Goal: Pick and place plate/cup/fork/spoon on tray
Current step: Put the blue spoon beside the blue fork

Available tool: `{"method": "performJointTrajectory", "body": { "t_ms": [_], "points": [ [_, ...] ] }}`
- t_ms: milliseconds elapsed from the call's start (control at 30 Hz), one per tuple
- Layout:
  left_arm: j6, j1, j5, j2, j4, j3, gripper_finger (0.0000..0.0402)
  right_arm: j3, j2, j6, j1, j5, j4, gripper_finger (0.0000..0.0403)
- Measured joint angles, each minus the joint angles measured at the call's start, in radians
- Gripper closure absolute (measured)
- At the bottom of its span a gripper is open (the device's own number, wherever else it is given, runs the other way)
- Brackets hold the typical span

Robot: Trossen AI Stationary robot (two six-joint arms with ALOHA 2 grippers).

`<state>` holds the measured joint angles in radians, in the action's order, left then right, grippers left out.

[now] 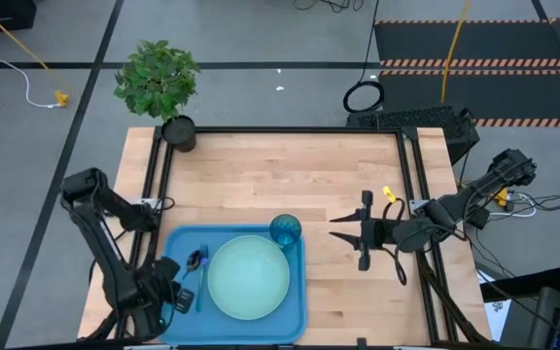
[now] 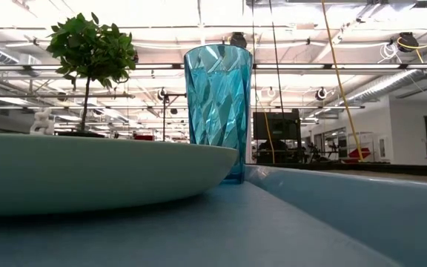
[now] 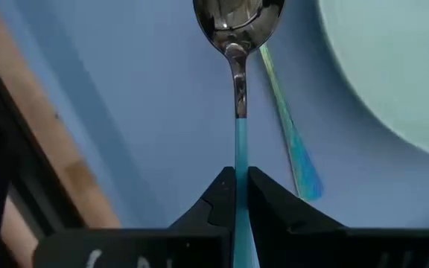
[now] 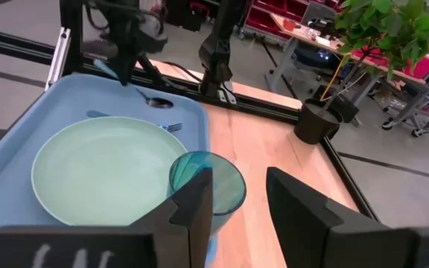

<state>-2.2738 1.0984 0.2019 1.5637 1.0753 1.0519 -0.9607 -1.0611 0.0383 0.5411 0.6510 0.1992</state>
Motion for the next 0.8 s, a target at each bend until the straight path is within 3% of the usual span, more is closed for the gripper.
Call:
{"method": "performJointTrajectory", "body": {
  "t_ms": [133,400,800],
  "points": [
    [-0.009,-0.022,-0.016,0.032,0.03,0.0,0.0378,0.0,0.0,-0.012,0.0,0.0,-0.008,0.0285],
    [-0.026,-0.116,-0.267,0.083,0.1,0.0,0.0378,0.0,0.0,-0.053,0.0,-0.001,-0.007,0.0285],
    [-0.028,-0.198,-0.254,0.161,0.098,-0.001,0.0378,0.0,0.0,-0.053,0.0,-0.001,-0.007,0.0285]
  ]
}}
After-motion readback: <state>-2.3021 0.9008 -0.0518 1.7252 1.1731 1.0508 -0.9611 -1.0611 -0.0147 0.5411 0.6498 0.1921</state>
